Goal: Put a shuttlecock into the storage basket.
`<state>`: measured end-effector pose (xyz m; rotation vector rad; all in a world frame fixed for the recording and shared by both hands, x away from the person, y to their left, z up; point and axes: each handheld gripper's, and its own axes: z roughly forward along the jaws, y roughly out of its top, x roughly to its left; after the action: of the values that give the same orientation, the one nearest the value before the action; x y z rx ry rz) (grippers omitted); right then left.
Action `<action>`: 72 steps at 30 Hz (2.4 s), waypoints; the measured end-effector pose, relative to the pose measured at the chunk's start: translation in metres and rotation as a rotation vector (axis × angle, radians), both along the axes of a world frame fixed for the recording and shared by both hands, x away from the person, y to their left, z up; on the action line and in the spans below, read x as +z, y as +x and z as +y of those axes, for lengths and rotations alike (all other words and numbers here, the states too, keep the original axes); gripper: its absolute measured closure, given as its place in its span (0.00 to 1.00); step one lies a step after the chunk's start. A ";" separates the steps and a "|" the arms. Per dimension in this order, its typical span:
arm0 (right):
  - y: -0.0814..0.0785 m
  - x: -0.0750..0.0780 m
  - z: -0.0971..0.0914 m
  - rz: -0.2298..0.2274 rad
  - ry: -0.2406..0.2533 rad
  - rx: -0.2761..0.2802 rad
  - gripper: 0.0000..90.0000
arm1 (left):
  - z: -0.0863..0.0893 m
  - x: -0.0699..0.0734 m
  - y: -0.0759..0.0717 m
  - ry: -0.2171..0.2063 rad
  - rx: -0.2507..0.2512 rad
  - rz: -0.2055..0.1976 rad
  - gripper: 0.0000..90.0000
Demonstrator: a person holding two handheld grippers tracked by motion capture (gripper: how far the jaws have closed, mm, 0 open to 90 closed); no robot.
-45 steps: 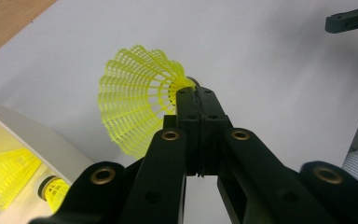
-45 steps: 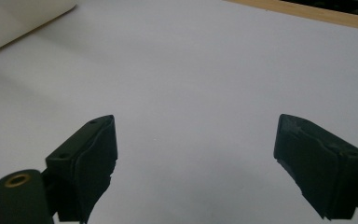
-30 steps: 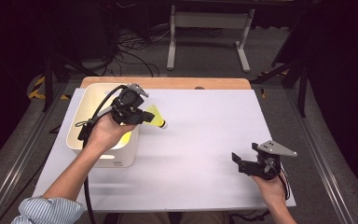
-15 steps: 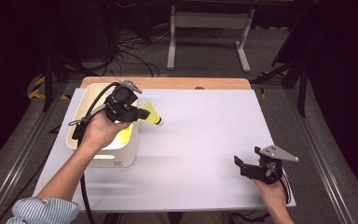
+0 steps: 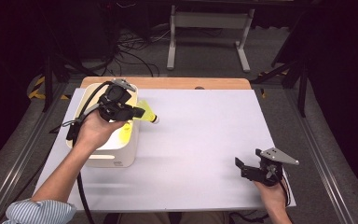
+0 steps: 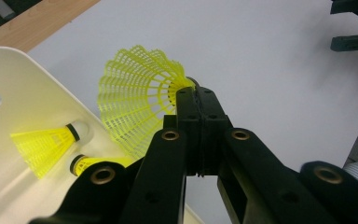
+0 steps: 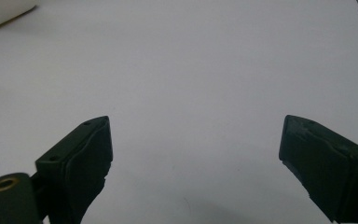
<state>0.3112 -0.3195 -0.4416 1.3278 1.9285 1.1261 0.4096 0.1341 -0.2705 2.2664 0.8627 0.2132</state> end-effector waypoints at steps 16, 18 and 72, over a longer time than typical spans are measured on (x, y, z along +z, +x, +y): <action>-0.003 -0.006 0.000 -0.002 -0.010 0.001 0.11 | 0.014 0.007 -0.003 -0.023 0.037 -0.020 1.00; -0.004 -0.006 0.000 -0.001 -0.010 0.001 0.11 | 0.016 0.007 -0.004 -0.027 0.048 -0.023 1.00; -0.003 -0.007 -0.002 0.005 -0.014 0.003 0.12 | 0.090 0.003 -0.006 -0.044 0.242 -0.021 1.00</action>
<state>0.3081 -0.3214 -0.4489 1.3218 1.9398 1.1093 0.4033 0.2245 -0.2677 2.1126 1.1192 0.3229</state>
